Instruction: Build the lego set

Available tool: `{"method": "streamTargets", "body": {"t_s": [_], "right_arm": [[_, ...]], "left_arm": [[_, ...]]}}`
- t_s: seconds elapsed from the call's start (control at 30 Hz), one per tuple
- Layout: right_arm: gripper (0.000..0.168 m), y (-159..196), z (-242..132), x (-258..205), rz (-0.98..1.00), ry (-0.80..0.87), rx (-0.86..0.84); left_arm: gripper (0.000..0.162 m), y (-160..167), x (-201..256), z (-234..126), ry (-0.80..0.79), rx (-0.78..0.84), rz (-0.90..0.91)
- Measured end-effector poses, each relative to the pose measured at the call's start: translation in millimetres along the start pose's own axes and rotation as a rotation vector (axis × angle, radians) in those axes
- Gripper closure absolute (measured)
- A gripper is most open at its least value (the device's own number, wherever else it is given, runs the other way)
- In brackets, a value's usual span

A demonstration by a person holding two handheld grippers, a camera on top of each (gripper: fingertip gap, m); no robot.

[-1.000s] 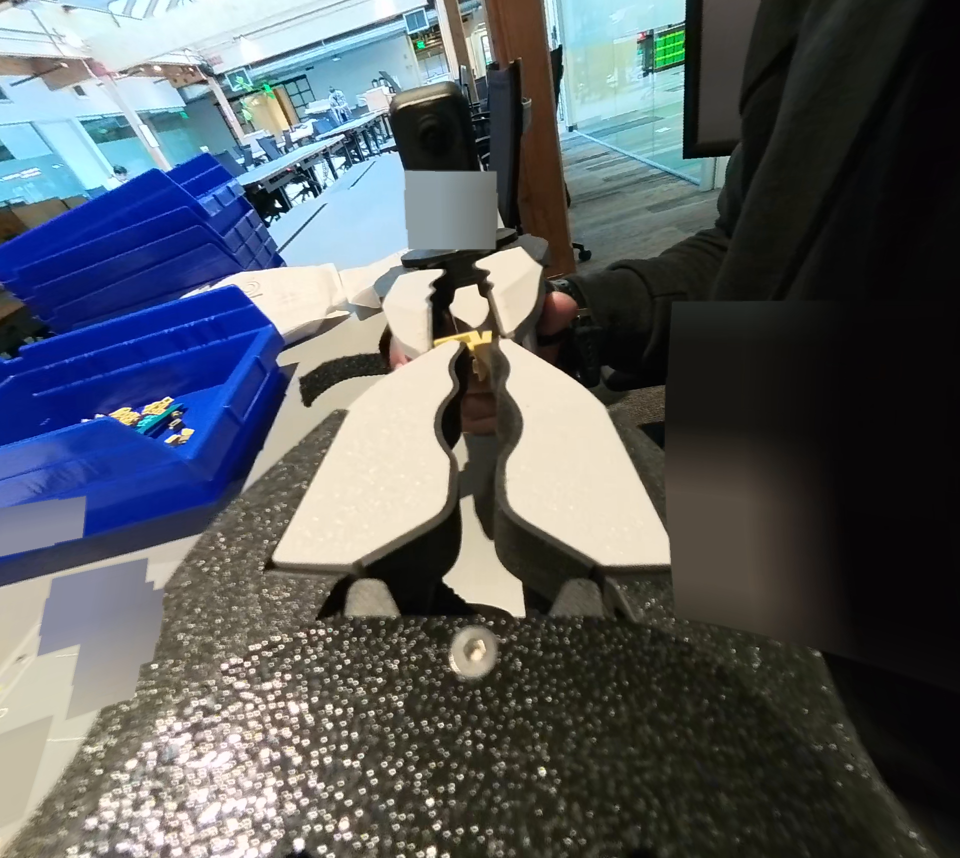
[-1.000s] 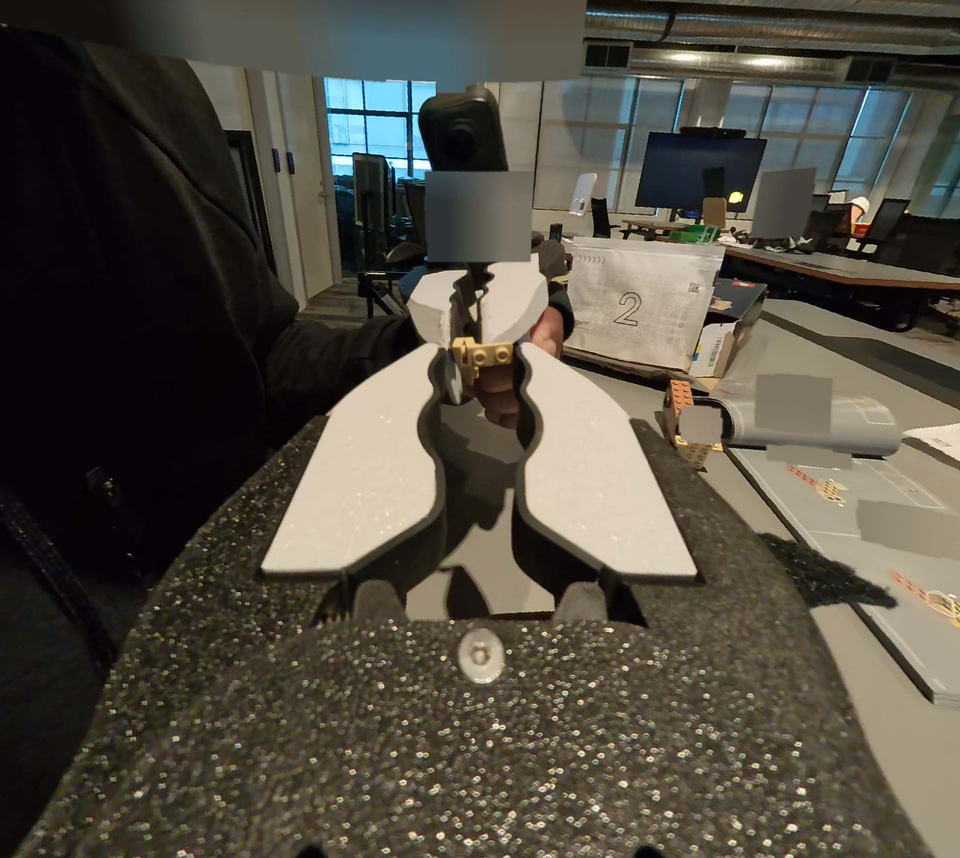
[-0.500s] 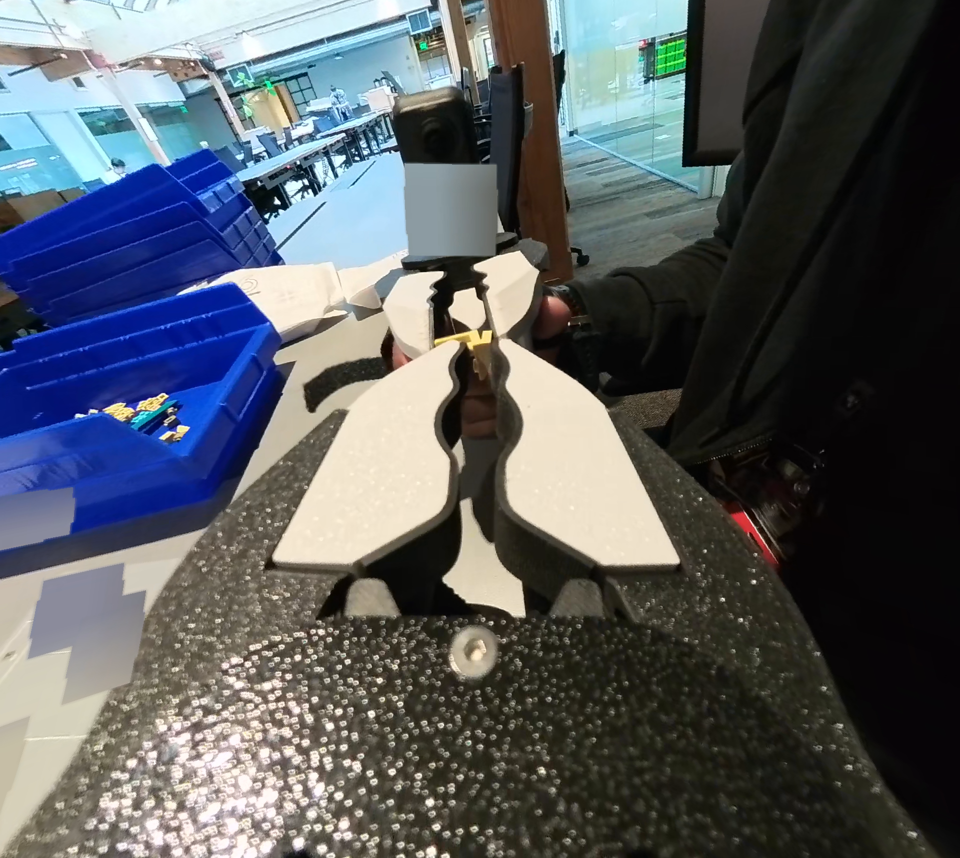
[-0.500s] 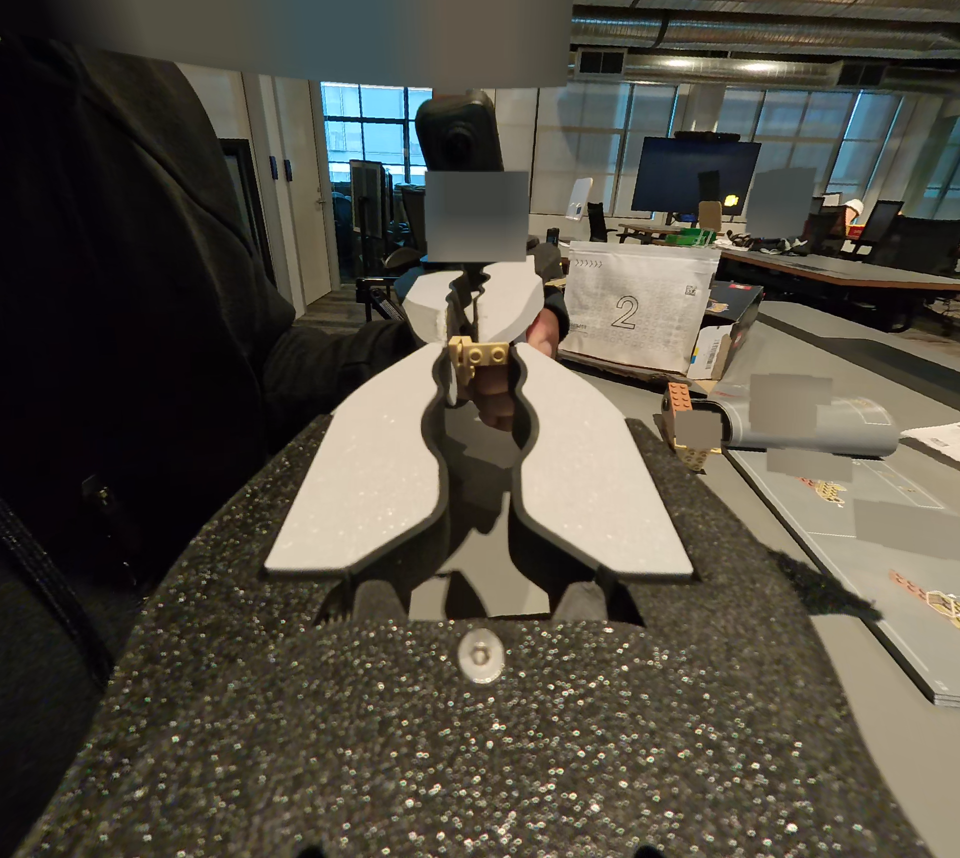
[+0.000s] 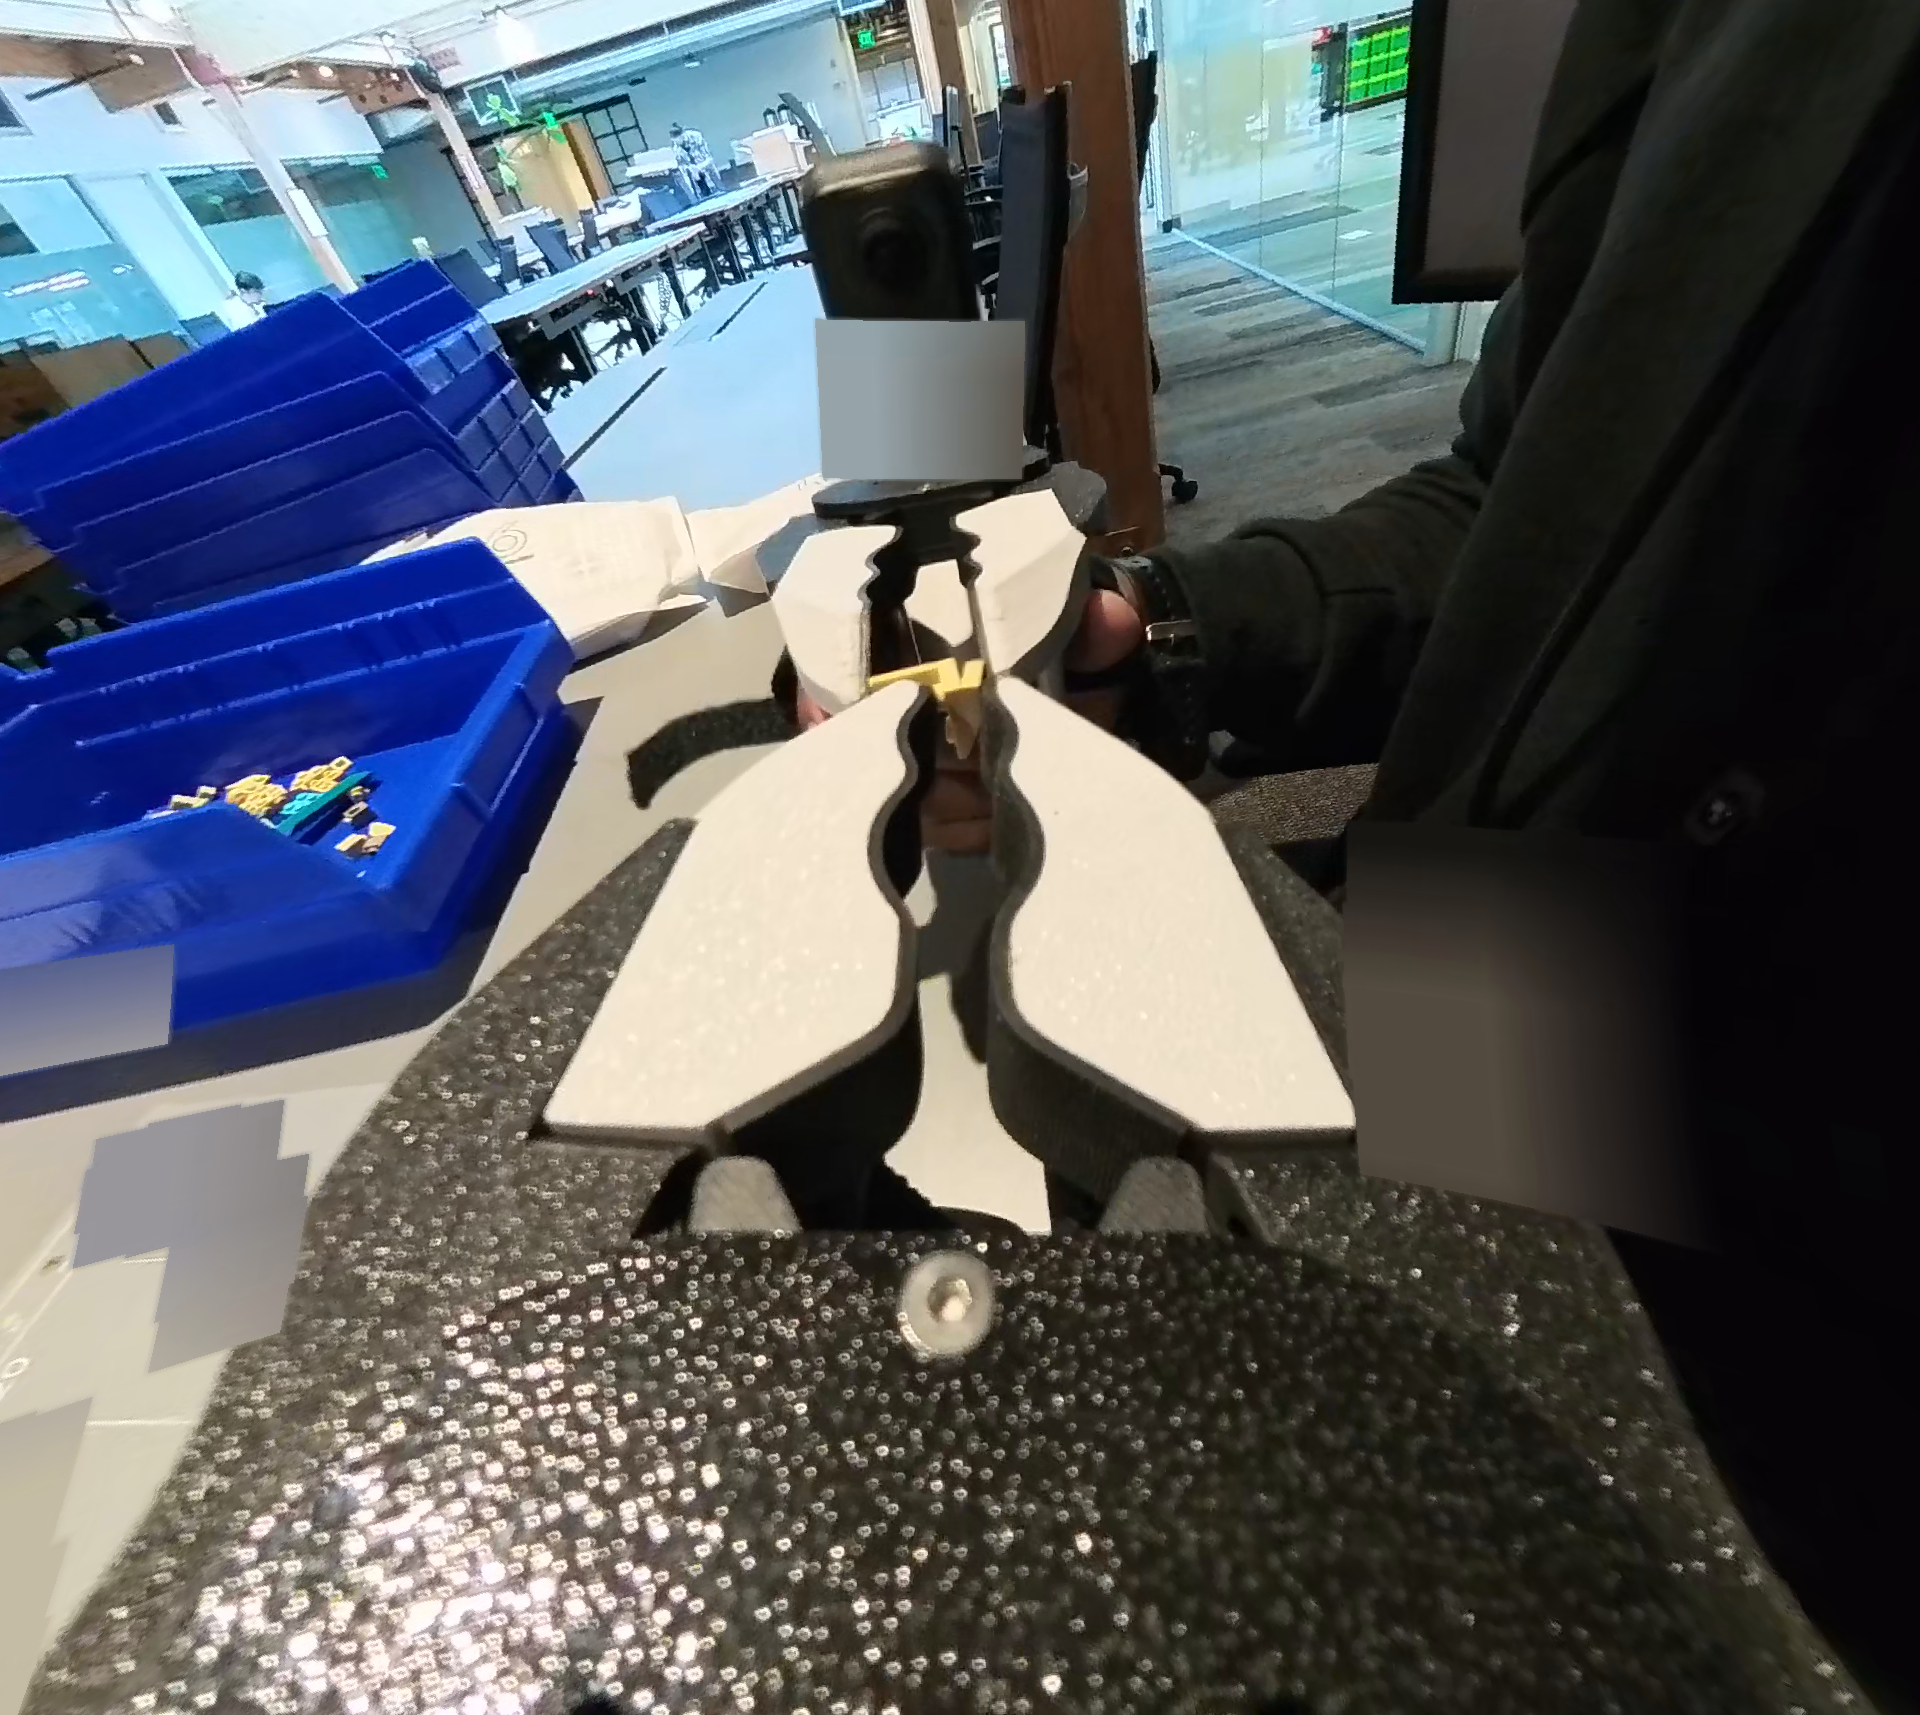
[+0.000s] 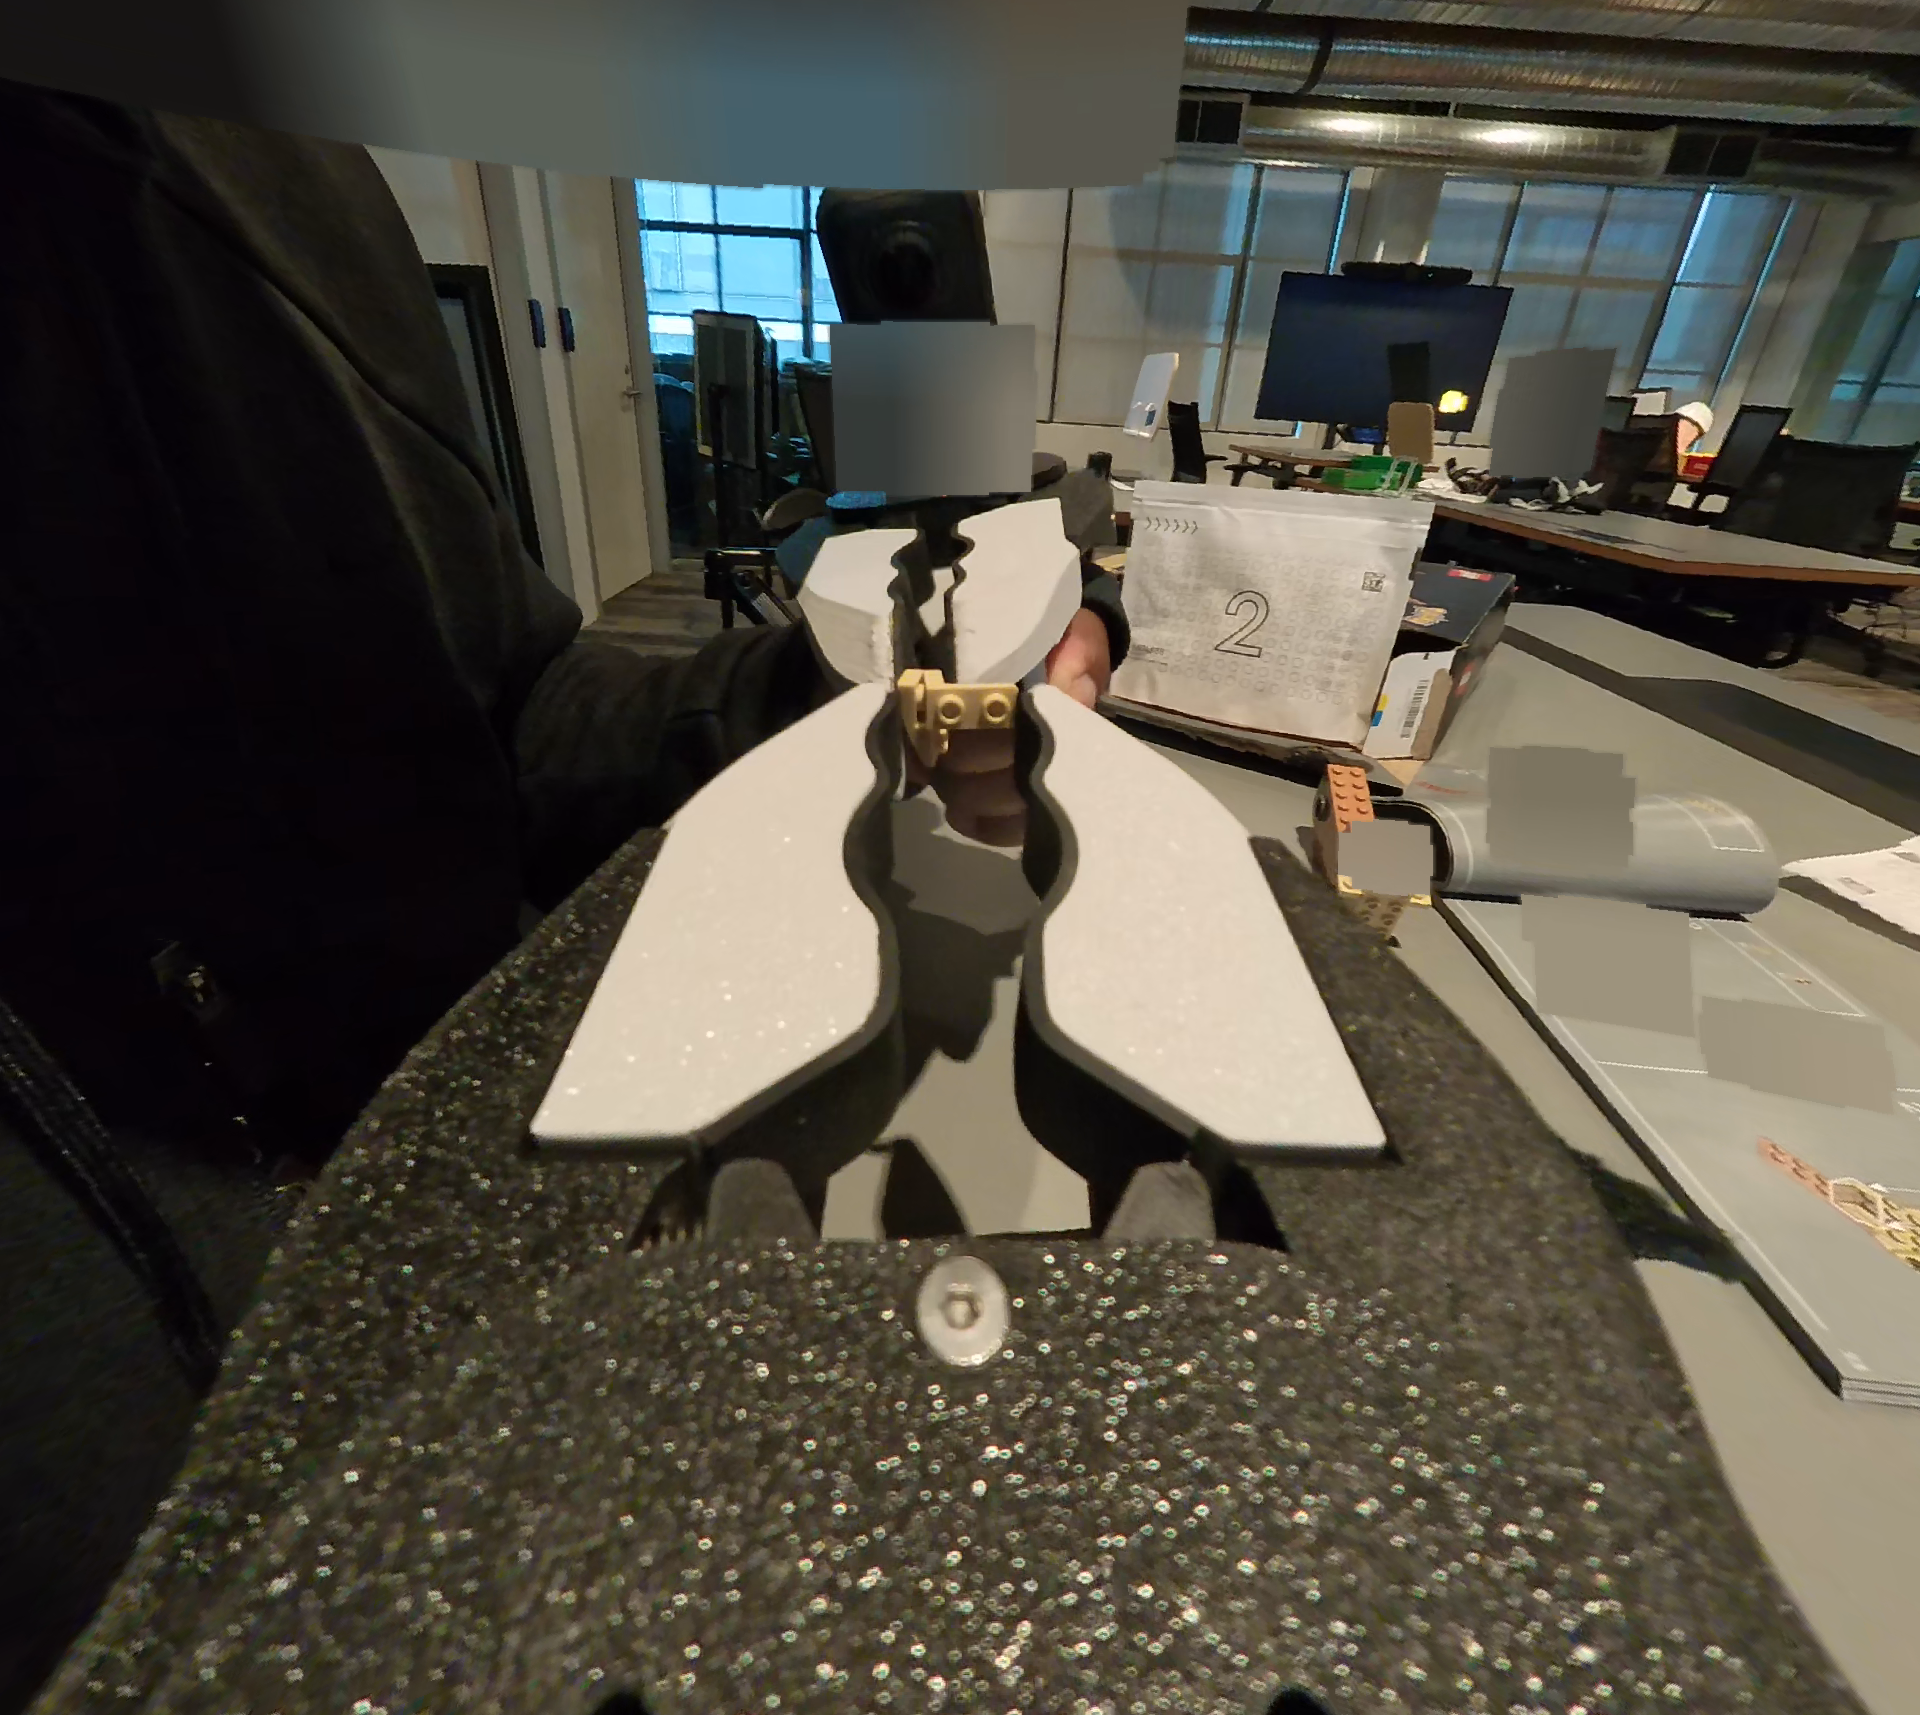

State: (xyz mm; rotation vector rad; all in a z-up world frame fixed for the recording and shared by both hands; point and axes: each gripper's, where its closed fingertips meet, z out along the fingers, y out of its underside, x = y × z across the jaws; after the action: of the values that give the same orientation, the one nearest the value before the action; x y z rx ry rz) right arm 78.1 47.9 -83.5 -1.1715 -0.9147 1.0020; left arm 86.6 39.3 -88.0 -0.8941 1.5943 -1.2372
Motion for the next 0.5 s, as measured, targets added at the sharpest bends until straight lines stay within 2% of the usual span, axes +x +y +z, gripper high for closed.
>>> {"method": "streamTargets", "body": {"t_s": [0.5], "right_arm": [[0.148,-3.6,-0.1,-4.6,0.047,-0.04,0.04]], "left_arm": [[0.154,-4.6,4.3,0.8,0.055,0.077,-0.087]]}}
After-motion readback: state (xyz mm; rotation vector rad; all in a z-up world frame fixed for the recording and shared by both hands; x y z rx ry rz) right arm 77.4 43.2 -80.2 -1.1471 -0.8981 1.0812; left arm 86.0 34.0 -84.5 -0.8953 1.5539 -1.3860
